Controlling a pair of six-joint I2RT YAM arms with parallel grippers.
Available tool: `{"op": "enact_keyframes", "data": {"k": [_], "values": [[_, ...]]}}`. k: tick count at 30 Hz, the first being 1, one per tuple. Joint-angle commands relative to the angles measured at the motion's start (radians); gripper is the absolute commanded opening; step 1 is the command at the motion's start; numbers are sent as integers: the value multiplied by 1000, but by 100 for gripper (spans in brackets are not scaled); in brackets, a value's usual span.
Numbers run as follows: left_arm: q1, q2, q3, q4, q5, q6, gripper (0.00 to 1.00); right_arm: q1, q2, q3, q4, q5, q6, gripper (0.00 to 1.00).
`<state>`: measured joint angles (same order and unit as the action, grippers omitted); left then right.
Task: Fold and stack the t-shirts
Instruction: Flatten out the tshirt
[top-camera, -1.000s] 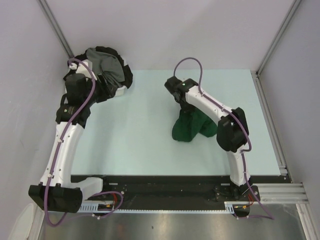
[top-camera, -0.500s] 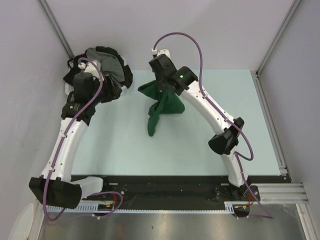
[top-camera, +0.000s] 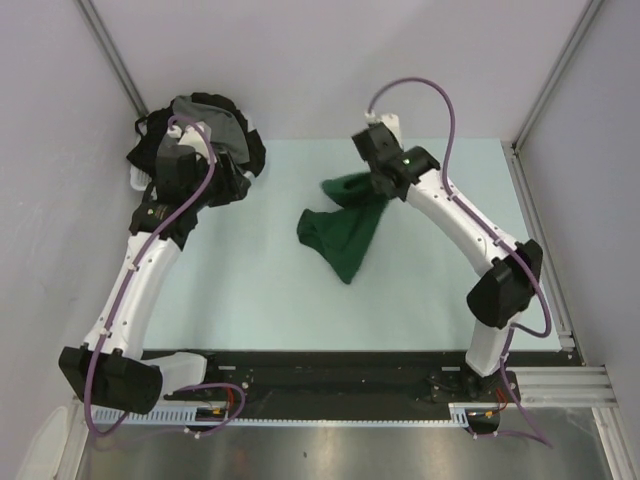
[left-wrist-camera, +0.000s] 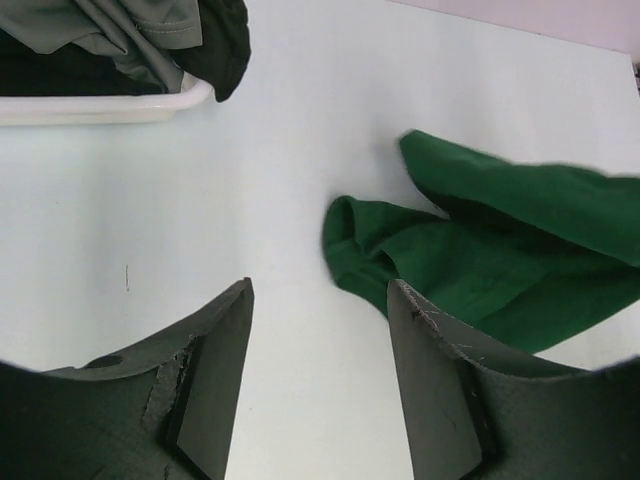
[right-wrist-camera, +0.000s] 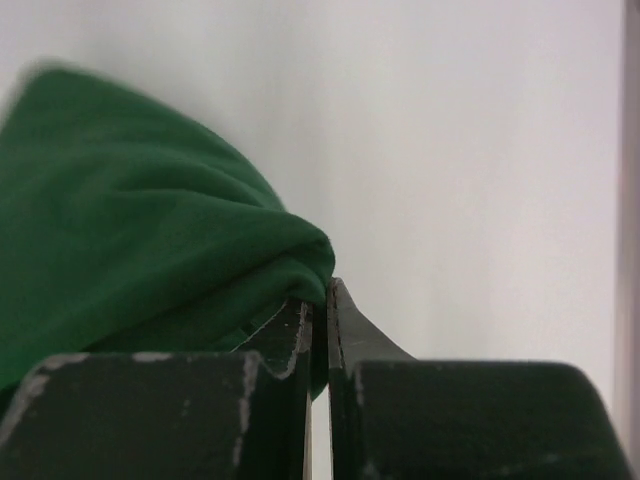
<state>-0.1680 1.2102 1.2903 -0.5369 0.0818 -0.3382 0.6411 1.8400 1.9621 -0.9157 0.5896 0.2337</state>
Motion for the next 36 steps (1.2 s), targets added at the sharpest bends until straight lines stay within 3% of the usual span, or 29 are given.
{"op": "enact_keyframes", "data": {"k": [1, 4, 9, 14, 17, 19, 20, 21, 22, 24, 31, 36], "values": [[-14, -6, 35, 17, -10, 27, 62, -179, -85, -361, -15, 118, 85, 0], [-21, -8, 33, 15, -11, 28, 62, -253, -94, -422, -23, 119, 76, 0], [-30, -5, 26, 28, -5, 28, 62, -284, 22, -393, -162, 225, 111, 0], [-39, -9, 26, 18, -7, 42, 62, -359, 51, -419, -126, 299, 108, 0], [-50, -12, 24, 11, -10, 53, 62, -412, 122, -341, -193, 262, 151, 15], [-53, -14, 17, 17, -1, 56, 62, -411, 137, -324, -216, 247, 157, 20], [-57, -17, 11, 26, 7, 54, 62, -402, 131, -325, -216, 240, 164, 33], [-59, -20, 3, 32, 25, 53, 62, -397, 124, -328, -216, 246, 168, 74], [-62, -21, -9, 35, 30, 53, 62, -388, 113, -327, -216, 248, 165, 87], [-71, -29, -26, 52, 48, 51, 63, -373, 101, -318, -215, 234, 156, 100], [-88, -24, 12, 46, 42, 68, 63, -247, -15, -232, -229, 127, 134, 100], [-90, -28, 21, 41, 42, 67, 63, -80, -56, -262, -314, 61, 254, 100]]}}
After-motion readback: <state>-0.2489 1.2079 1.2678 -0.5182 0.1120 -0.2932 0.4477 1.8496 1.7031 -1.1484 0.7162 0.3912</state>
